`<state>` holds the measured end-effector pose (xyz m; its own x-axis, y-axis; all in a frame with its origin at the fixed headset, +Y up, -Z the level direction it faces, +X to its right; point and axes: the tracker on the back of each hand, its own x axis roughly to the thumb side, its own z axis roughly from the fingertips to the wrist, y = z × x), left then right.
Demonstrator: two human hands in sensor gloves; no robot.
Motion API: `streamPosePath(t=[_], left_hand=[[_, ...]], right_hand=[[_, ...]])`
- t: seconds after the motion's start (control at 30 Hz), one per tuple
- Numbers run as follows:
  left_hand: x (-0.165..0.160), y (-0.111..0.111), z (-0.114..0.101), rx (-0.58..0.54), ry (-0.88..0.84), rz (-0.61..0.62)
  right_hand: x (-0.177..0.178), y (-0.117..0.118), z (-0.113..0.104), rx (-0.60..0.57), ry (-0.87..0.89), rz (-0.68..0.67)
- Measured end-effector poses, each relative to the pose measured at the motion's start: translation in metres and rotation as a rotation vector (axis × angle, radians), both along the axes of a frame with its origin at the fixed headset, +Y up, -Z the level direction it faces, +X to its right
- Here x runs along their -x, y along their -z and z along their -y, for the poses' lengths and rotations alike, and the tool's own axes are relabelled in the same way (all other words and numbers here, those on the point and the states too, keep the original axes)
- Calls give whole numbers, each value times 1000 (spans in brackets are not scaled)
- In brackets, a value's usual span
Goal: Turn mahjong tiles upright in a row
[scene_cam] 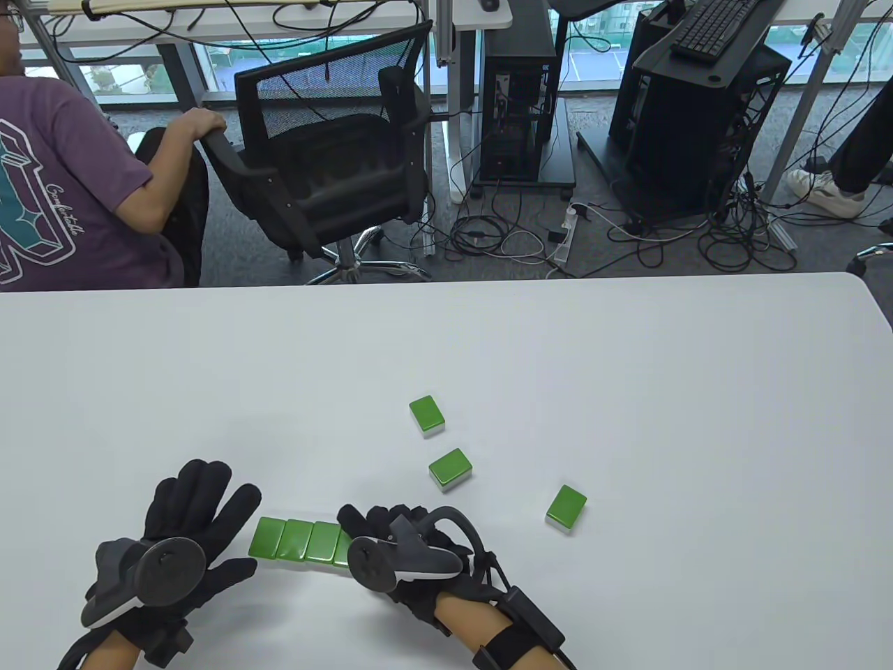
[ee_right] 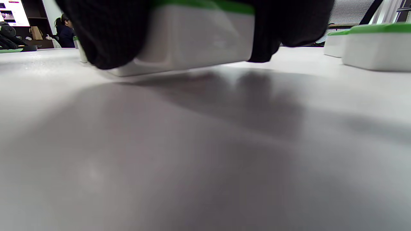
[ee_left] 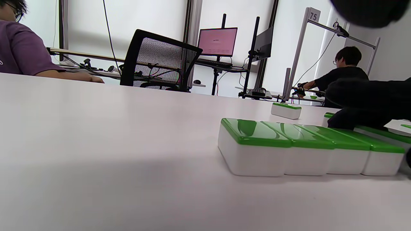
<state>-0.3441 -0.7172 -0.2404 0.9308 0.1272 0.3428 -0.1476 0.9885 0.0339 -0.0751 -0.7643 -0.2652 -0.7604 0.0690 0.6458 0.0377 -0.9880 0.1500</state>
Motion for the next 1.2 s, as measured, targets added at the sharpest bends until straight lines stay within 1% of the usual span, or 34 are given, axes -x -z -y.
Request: streamPosePath(t=[0.13,0.27,0.67,0.77,0.83,0.9,0.97,1.03,1.07,1.1,1.17,1.2], left_hand=[[0,0,1,6,-2,-4],[0,0,1,10,0,-5],[0,0,2,26,13,-10],[0,0,2,31,17,-11],[0,1,2,33,18,-10],[0,1,2,38,17,-9],[-1,1,2,45,20,-11],[-1,1,2,46,21,-12],[-1,1,2,45,21,-12],[-1,1,2,44,21,-12],[-1,1,2,40,20,-10],[-1,1,2,39,20,-9]], right_hand=[[5,-2,3,-8,-24,0],[8,-3,3,-2,-7,-6],[13,1,6,8,-60,7],[8,6,-1,65,-52,9],[1,17,-15,122,1,52],[-8,30,-29,154,48,111],[-20,48,-46,146,91,209],[-30,60,-53,124,93,276],[-38,70,-55,108,73,336],[-41,74,-54,100,59,363],[-53,86,-45,83,3,448],[-55,89,-41,90,-15,464]])
